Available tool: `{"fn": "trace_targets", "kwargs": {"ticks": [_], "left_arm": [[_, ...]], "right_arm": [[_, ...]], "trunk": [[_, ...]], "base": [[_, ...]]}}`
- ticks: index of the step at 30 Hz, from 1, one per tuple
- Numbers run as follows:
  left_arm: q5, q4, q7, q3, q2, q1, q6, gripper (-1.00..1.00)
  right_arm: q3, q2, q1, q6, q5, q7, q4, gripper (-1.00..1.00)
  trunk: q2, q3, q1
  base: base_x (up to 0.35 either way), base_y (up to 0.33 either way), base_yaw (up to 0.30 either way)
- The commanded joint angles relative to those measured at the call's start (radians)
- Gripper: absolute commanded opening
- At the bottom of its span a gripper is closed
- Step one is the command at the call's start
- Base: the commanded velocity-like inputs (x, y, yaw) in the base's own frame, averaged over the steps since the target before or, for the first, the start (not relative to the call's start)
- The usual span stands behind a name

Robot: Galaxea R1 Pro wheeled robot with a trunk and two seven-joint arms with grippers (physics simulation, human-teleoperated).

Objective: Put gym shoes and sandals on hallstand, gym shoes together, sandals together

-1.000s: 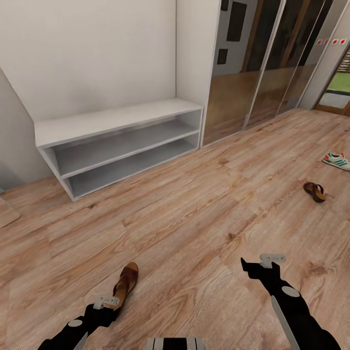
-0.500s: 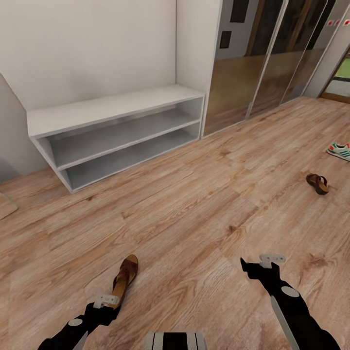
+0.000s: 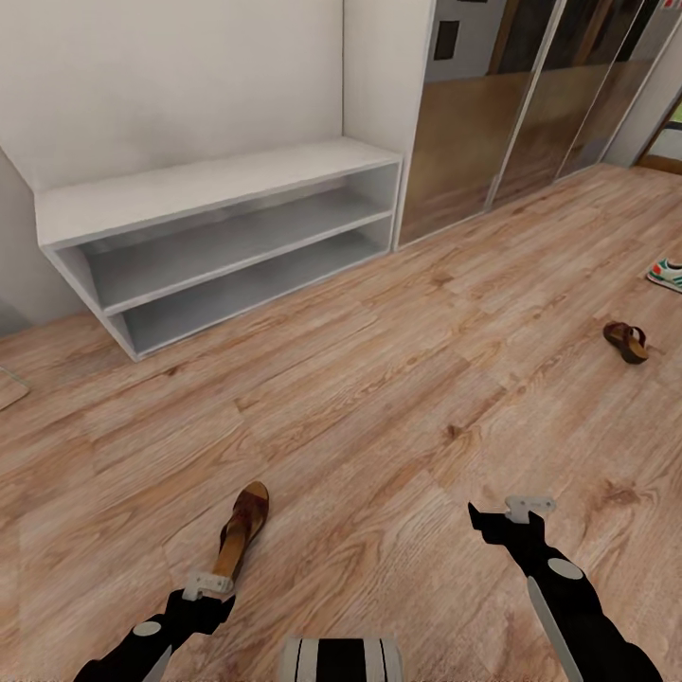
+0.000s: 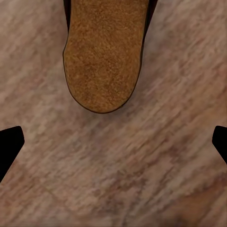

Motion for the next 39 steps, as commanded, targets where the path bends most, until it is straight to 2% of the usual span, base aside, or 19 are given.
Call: {"fn": "trace_targets", "kwargs": {"ticks": [1,6,17,39], "left_arm": [[-0.009,0.001,-0.001,-0.001,0.000,0.000,-0.007,1.00],[-0.010,0.001,-0.001,-0.002,0.001,0.002,-0.044,1.00],[-0.011,0.004,-0.001,-0.002,0.004,0.011,-0.129,1.00],[-0.010,0.002,-0.001,-0.001,0.005,0.012,-0.146,1.00]], "right_arm": [[0.000,0.000,0.000,0.005,-0.007,0.000,-0.001,1.00],[0.000,0.000,0.000,0.005,-0.007,0.000,-0.001,1.00],[0.000,0.001,0.000,0.005,-0.006,0.000,0.000,1.00],[0.000,0.001,0.000,0.005,-0.007,0.000,0.000,1.00]], "trunk": [[-0.001,-0.005,0.000],[-0.002,-0.024,0.002],[-0.002,-0.024,0.002],[-0.002,-0.024,0.002]], "base": [[0.000,0.000,0.000],[0.000,0.000,0.000],[0.000,0.000,0.000],[0.086,0.043,-0.021]]}}
